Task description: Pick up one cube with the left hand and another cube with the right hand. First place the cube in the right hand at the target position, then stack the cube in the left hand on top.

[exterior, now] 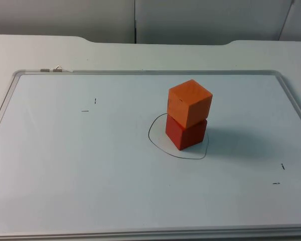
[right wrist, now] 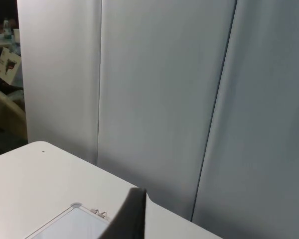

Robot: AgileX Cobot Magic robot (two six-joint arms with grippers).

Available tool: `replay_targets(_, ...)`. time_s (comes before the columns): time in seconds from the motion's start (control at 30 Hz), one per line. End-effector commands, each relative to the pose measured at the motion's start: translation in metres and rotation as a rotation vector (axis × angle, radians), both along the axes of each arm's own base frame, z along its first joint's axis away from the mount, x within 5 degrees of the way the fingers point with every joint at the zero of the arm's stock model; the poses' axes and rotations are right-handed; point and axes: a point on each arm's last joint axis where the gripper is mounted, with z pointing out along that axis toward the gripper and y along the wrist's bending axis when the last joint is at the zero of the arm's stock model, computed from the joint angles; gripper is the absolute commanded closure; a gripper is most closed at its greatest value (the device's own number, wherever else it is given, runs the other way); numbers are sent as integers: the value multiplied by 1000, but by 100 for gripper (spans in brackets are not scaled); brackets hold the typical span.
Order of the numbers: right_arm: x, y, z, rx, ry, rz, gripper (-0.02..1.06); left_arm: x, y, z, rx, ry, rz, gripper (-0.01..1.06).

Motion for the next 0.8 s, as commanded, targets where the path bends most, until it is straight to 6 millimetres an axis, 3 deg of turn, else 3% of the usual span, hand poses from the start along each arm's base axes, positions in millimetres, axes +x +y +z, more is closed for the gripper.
replay_targets(0.0, 0, 0, 0, -9, -7, -2, 13, 1, 0, -6, 9, 28, 11, 29)
replay_targets(0.23, 0, 0, -2, -12, -1, -3, 13, 10, -3, -28, 86, 94, 34, 29)
replay_targets(0.77, 0, 0, -2, -12, -1, -3, 13, 11, -3, -30, 89, 103, 39, 29)
